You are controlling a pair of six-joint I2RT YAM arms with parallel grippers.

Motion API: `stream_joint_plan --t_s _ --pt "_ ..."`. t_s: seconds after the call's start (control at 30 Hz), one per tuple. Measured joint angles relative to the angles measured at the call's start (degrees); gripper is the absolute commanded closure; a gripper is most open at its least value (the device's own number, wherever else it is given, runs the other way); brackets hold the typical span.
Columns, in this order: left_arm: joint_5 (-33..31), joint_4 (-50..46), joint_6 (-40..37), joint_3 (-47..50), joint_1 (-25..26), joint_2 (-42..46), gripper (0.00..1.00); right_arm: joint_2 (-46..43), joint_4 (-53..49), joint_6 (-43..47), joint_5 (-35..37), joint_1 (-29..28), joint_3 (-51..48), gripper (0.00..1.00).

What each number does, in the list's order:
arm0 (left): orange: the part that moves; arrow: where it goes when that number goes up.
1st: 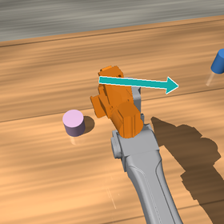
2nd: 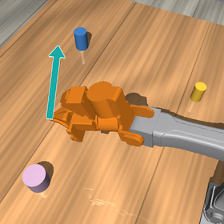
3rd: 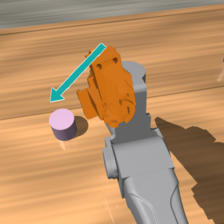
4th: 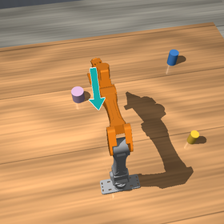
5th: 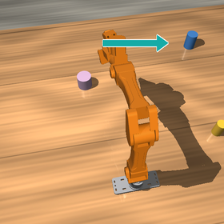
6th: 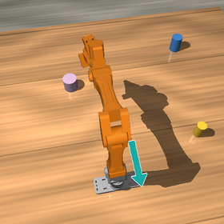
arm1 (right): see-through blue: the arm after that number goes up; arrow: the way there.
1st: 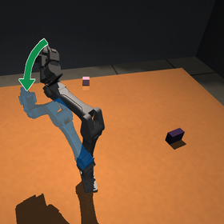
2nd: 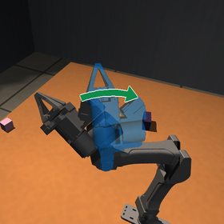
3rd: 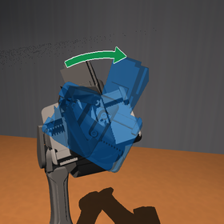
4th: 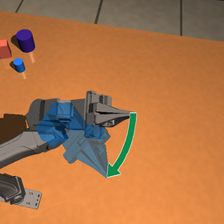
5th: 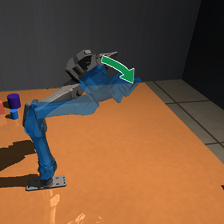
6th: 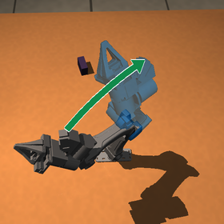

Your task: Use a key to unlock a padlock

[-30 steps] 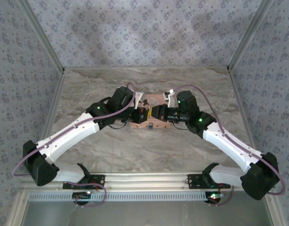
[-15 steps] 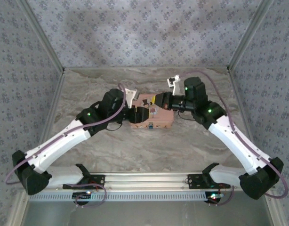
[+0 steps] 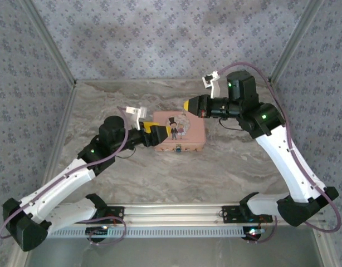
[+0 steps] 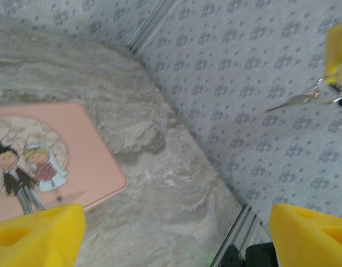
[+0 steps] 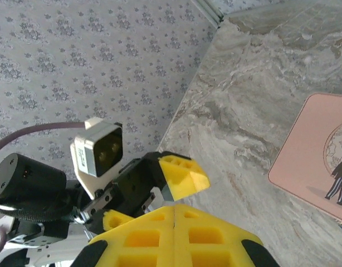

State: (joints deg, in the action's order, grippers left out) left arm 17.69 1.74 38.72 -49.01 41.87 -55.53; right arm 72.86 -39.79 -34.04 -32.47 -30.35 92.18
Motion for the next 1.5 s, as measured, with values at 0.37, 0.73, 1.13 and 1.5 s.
stream_joint_plan --t_s 0.37,0.73,1.13,1.5 --pt "7.21 18.88 3.37 1.81 -0.61 -3.78 0.06 -0.61 2.4 -4.02 -3.28 -0.15 -2.62 1.0" --pt "14.53 28.72 7.69 -1.92 -0.5 -10.27 0.07 -1.2 8.22 -8.9 -6.69 -0.44 -4.35 1.0" --pt "17.99 31.54 9.03 -3.48 1.42 -12.76 0.35 -1.25 11.39 -11.54 -7.43 -0.11 -5.99 1.0" --pt "18.34 31.5 9.33 -3.48 1.42 -12.74 0.62 -2.71 11.8 -11.89 -7.45 1.6 -6.29 1.0"
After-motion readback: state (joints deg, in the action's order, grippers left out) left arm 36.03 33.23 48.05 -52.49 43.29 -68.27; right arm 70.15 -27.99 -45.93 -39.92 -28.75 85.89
